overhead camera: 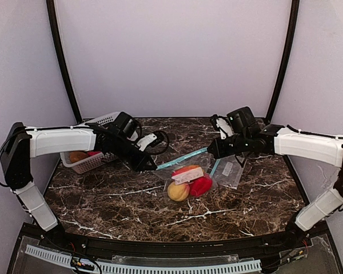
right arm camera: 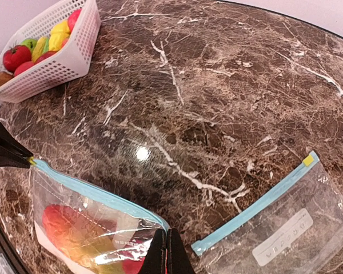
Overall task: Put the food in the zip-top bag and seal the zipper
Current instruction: Zip the zipper of the food storage bag, then place the zipper food storage bag at the center of the board.
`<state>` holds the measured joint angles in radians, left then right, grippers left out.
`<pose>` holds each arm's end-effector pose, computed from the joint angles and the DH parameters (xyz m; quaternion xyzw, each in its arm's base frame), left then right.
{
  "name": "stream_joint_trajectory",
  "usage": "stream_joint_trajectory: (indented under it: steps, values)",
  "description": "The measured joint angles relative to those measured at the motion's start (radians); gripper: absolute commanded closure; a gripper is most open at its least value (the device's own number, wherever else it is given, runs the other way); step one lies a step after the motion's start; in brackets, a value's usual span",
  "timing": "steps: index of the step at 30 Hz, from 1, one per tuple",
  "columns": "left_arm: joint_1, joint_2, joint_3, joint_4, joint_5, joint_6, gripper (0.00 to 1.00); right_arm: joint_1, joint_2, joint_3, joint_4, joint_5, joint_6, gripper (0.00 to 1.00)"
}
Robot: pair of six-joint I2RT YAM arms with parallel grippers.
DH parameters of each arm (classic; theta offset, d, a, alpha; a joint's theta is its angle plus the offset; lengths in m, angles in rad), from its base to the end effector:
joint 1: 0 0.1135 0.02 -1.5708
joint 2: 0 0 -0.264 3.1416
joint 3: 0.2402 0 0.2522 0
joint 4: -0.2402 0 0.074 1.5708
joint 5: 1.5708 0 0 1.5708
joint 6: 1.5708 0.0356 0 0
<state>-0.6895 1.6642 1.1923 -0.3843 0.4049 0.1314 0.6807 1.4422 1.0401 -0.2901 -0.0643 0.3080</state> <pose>0.2689 -0.2398 0.2378 0.4307 0.8134 -0.2755 0.2775 0.2467 0.2028 0.2648 -0.1810 0.8864 0.2273 0.3604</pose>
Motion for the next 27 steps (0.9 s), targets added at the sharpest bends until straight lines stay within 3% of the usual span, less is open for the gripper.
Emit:
stream_joint_trajectory:
  steps: [9, 10, 13, 15, 17, 19, 27]
  values:
    - [0.093, 0.205, 0.216, 0.049, -0.037, -0.039, 0.97, -0.104, 0.244, 0.172, 0.014, -0.020, 0.054, 1.00]
    - [0.105, 0.243, 0.260, 0.060, -0.050, -0.051, 0.85, -0.130, 0.295, 0.219, 0.022, -0.041, 0.055, 0.90]
    - [0.106, 0.253, 0.278, 0.060, -0.050, -0.062, 0.37, -0.134, 0.309, 0.244, 0.010, -0.057, 0.052, 0.46]
    - [0.106, 0.262, 0.304, 0.062, -0.050, -0.074, 0.26, -0.134, 0.318, 0.272, 0.007, -0.063, 0.049, 0.28]
    - [0.106, 0.263, 0.326, 0.060, -0.050, -0.089, 0.22, -0.135, 0.313, 0.287, -0.002, -0.053, 0.042, 0.15]
    - [0.106, 0.257, 0.341, 0.059, -0.053, -0.099, 0.20, -0.136, 0.298, 0.289, -0.010, -0.027, 0.044, 0.09]
    - [0.106, 0.079, 0.258, 0.068, -0.093, -0.163, 0.17, -0.198, 0.104, 0.124, -0.044, 0.064, 0.117, 0.10]
